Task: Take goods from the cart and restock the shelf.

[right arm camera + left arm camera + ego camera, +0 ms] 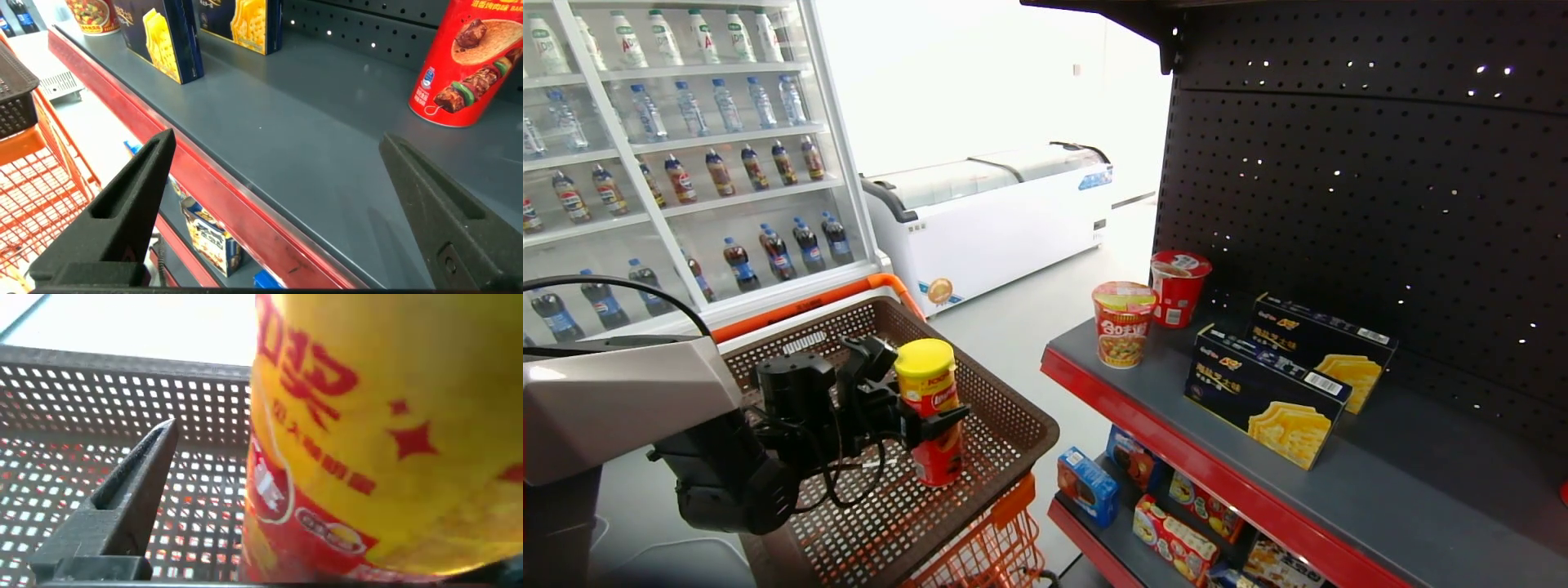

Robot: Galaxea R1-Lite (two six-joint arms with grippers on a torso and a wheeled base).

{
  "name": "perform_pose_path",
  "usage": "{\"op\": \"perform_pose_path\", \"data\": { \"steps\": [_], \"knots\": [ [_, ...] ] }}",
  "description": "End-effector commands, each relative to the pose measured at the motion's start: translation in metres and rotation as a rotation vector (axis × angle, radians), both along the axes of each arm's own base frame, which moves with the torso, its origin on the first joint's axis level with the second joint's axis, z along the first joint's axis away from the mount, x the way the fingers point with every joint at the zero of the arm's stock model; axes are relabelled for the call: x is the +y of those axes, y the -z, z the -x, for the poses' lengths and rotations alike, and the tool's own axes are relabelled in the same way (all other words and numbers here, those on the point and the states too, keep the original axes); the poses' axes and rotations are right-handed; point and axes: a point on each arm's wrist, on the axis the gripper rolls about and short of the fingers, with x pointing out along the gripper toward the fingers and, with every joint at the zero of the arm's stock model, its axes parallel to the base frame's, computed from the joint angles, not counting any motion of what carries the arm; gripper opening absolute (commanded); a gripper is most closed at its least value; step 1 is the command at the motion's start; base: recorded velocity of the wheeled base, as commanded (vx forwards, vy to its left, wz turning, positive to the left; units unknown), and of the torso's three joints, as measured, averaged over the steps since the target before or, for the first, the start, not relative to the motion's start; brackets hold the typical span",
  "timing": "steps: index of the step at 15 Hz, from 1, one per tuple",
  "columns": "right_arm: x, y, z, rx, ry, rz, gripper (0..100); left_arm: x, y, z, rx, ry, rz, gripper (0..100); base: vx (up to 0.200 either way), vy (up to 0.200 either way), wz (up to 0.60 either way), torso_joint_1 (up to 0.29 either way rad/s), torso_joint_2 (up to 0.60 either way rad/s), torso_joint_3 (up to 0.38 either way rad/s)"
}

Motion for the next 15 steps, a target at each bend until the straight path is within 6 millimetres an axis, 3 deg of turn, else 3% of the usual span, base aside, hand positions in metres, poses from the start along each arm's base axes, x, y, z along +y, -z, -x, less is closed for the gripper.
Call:
{"op": "perform_pose_path", "data": {
  "steps": [1,13,14,15],
  "knots": [
    [0.0,0.0,0.0,0.0,0.0,0.0,100,0.0,-0.004,-0.001,-0.029,0.007,-0.019,100,0.0,0.0,0.0,0.0,0.0,0.0],
    [0.0,0.0,0.0,0.0,0.0,0.0,100,-0.018,-0.005,-0.002,-0.091,0.074,-0.076,100,0.0,0.0,0.0,0.0,0.0,0.0],
    [0.0,0.0,0.0,0.0,0.0,0.0,100,-0.019,-0.005,-0.002,-0.091,0.076,-0.076,0,0.0,0.0,0.0,0.0,0.0,0.0],
    [0.0,0.0,0.0,0.0,0.0,0.0,100,-0.019,-0.004,-0.001,-0.083,0.075,-0.078,0,0.0,0.0,0.0,0.0,0.0,0.0]
  ]
}}
